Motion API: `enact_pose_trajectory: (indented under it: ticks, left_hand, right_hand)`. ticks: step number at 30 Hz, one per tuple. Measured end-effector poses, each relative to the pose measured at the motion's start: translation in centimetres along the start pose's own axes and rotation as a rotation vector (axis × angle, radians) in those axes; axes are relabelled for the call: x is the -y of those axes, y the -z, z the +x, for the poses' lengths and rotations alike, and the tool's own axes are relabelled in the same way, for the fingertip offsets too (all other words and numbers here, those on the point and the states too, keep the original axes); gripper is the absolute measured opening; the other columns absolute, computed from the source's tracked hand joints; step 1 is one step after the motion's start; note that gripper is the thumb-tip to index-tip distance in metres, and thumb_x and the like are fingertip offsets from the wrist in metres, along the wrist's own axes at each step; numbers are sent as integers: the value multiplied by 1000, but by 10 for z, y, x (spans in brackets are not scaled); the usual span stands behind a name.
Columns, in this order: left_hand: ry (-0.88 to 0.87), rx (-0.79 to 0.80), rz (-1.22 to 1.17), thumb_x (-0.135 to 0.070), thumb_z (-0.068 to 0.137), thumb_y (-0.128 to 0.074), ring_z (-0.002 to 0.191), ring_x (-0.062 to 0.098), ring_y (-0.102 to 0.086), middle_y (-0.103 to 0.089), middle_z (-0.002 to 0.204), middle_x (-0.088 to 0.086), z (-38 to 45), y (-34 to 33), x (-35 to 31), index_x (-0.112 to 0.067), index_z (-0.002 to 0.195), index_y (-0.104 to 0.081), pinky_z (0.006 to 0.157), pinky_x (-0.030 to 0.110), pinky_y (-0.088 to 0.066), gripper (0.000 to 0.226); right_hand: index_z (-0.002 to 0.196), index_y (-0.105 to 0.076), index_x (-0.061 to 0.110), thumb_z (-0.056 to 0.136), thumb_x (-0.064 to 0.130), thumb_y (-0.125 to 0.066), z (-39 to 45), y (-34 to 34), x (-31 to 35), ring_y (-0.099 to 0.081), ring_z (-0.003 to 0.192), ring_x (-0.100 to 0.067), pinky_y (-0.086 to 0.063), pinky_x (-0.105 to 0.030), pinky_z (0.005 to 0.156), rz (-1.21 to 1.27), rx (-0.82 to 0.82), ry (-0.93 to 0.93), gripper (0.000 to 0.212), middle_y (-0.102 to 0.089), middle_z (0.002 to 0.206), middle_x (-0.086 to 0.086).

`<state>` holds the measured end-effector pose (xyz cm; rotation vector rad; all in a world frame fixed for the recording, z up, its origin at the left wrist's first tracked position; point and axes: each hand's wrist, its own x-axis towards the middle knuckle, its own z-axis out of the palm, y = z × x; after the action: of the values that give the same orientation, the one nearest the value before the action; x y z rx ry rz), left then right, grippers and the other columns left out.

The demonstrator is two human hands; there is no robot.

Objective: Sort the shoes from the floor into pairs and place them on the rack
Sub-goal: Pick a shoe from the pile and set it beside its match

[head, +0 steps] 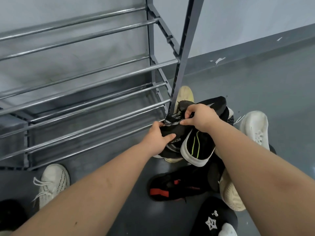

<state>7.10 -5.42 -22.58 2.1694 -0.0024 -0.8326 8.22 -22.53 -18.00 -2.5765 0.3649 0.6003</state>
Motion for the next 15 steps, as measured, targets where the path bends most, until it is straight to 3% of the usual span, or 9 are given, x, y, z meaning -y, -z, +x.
enact_pose_trajectory:
  ticks: [4, 8, 11, 15]
  left_hand:
    - [-22, -60, -172, -37, 89, -60, 106, 19, -54, -51, 126, 4, -26, 13, 0, -16, 132, -34, 85, 27, -44, 54]
    - [-81, -167, -390, -28, 85, -67, 99, 13, -57, -58, 107, -7, -67, 35, 17, -20, 114, -45, 85, 23, -44, 37]
    - [-100, -249, -431, -24, 82, -72, 93, 11, -58, -56, 94, -15, -101, 51, 38, -20, 106, -51, 86, 25, -47, 33]
    - [-119, -292, -364, -26, 77, -76, 93, 16, -59, -61, 94, -9, -140, 80, 63, -21, 101, -54, 88, 30, -50, 32]
  right_hand:
    - [66, -49, 25, 79, 38, -72, -18, 4, 15, -55, 82, -20, -40, -38, 92, 130, -11, 55, 30, -57, 74, 3]
    - [65, -51, 23, 79, 32, -75, -45, -3, 41, -56, 80, -19, -46, -32, 75, 266, -19, 127, 29, -61, 81, -2]
    - [64, -52, 22, 78, 30, -76, -67, -16, 65, -53, 73, -16, -45, -33, 72, 279, 2, 206, 29, -55, 71, 4]
    - [63, -51, 21, 80, 24, -75, -102, -36, 94, -48, 65, -11, -40, -27, 65, 364, 23, 232, 29, -52, 67, 6]
